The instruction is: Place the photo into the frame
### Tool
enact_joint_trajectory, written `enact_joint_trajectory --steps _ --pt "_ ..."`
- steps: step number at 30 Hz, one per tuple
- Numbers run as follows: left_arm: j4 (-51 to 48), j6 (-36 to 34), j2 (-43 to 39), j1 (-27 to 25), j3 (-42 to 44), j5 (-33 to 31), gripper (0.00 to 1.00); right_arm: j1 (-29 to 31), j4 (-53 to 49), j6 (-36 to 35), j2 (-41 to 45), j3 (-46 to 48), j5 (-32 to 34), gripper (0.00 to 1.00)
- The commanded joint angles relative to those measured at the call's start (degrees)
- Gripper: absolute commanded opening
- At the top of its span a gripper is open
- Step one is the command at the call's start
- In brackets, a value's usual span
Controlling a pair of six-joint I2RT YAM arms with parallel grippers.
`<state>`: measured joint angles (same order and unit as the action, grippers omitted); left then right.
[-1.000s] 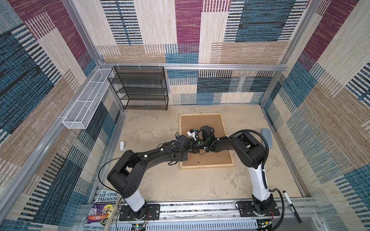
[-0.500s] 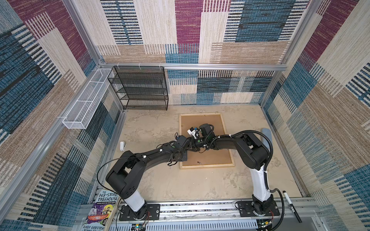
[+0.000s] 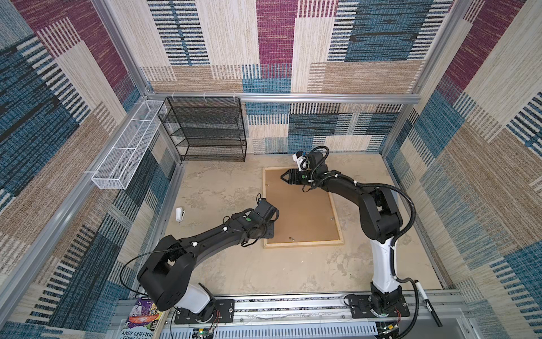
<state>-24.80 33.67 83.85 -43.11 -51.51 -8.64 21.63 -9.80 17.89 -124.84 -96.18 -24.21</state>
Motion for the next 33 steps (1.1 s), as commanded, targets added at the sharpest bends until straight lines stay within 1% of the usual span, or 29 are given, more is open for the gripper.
enact_joint_trajectory --steps 1,4,8,12,15,17,22,26,30,33 --pt "-1.12 1.73 -2.79 -2.33 1.95 -0.33 0.31 -1.71 -6.65 -8.35 -4.07 -6.43 12.43 0.68" --pt "-0.85 3.61 -4.55 -5.59 4.0 -0.48 0.31 -3.19 -7.6 -10.43 -8.63 -12.85 14.68 0.69" --pt "-0.87 5.93 -4.6 -9.64 5.57 -0.5 0.31 -4.6 -12.1 -12.07 -15.82 -23.65 17.76 0.7" --pt "-0.2 8.33 -2.91 -13.08 6.01 0.05 0.3 -6.17 -16.65 -12.53 -22.85 -34.67 18.63 0.7" --pt "0.69 9.46 -1.15 -15.02 5.63 0.34 0.3 -7.42 -18.53 -12.18 -26.51 -40.02 18.32 0.71" --pt "1.85 10.15 -0.01 -15.55 5.55 0.93 0.3 -8.08 -19.0 -11.91 -27.87 -41.68 17.92 0.71" --pt "4.74 11.53 2.04 -15.72 6.12 2.14 0.29 -9.37 -18.58 -11.47 -29.04 -41.72 18.09 0.71" --pt "4.13 11.93 3.46 -15.65 4.97 1.13 0.29 -9.83 -18.55 -11.74 -29.84 -41.72 18.11 0.71" --pt "1.85 13.57 4.93 -14.91 4.55 -0.74 0.3 -10.41 -20.52 -10.73 -30.2 -41.72 20.58 0.7" --pt "1.08 14.35 5.37 -12.78 5.54 -0.61 0.3 -11.31 -23.02 -9.36 -29.8 -41.28 22.66 0.7"
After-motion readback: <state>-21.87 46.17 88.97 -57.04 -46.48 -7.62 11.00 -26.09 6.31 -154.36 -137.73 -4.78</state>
